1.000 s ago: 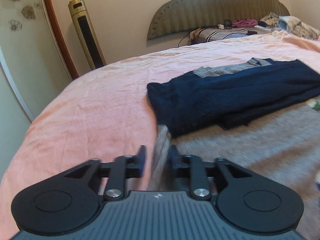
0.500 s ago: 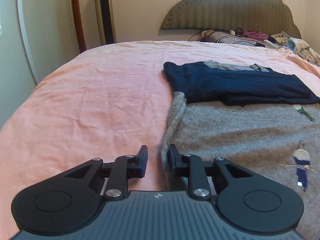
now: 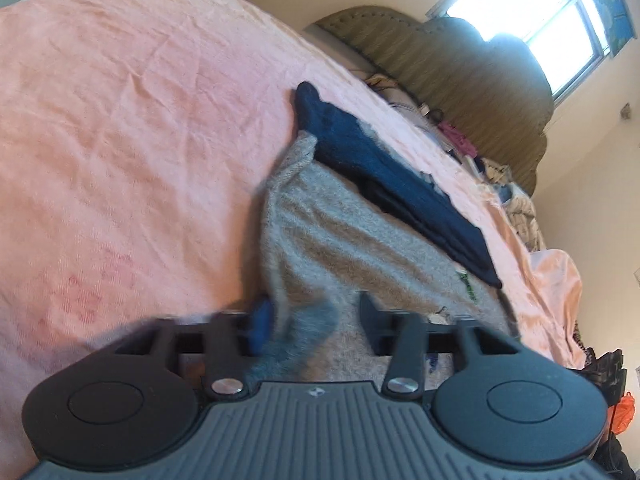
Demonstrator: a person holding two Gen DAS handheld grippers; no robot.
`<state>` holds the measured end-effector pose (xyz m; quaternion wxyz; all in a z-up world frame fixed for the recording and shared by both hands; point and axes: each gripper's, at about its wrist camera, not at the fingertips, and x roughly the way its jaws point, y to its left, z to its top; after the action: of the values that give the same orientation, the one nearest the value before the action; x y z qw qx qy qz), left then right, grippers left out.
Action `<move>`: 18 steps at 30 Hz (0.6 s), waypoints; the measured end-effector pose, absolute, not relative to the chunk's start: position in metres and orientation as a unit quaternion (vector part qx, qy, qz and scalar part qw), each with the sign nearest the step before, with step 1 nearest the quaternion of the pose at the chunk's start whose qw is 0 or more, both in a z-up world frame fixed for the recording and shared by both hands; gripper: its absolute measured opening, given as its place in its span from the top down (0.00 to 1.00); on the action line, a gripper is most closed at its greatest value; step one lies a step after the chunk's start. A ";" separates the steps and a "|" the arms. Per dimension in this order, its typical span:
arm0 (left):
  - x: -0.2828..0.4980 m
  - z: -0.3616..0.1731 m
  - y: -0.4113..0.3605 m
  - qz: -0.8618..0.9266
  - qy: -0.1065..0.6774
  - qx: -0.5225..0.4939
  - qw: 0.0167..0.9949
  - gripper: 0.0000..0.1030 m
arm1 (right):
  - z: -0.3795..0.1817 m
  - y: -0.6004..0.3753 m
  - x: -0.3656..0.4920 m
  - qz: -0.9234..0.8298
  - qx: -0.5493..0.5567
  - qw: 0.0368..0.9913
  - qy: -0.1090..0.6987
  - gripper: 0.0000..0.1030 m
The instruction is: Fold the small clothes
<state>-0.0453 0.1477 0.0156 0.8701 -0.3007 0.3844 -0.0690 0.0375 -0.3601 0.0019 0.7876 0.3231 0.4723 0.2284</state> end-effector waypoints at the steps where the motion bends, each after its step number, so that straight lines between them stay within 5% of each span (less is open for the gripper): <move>1: -0.041 0.014 0.150 -0.059 0.398 -0.305 0.863 0.93 | 0.005 -0.362 0.037 0.226 0.322 0.791 0.468 0.92; 10: -0.060 0.014 0.160 -0.076 0.401 -0.301 0.862 0.90 | 0.001 -0.418 0.008 0.173 0.363 0.800 0.445 0.97; 12: -0.065 0.016 0.163 -0.085 0.403 -0.311 0.857 0.83 | 0.005 -0.417 0.000 0.182 0.370 0.795 0.445 0.71; 14: -0.072 0.017 0.167 -0.102 0.398 -0.321 0.853 0.56 | 0.008 -0.414 -0.004 0.202 0.380 0.787 0.441 0.48; 18: -0.073 0.015 0.170 -0.129 0.390 -0.352 0.841 0.36 | 0.003 -0.397 0.009 0.233 0.383 0.771 0.452 0.42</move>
<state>-0.0732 0.1702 0.0146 0.8407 -0.3525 0.3901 -0.1293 0.0091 -0.3969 0.0026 0.7710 0.3831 0.4523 0.2329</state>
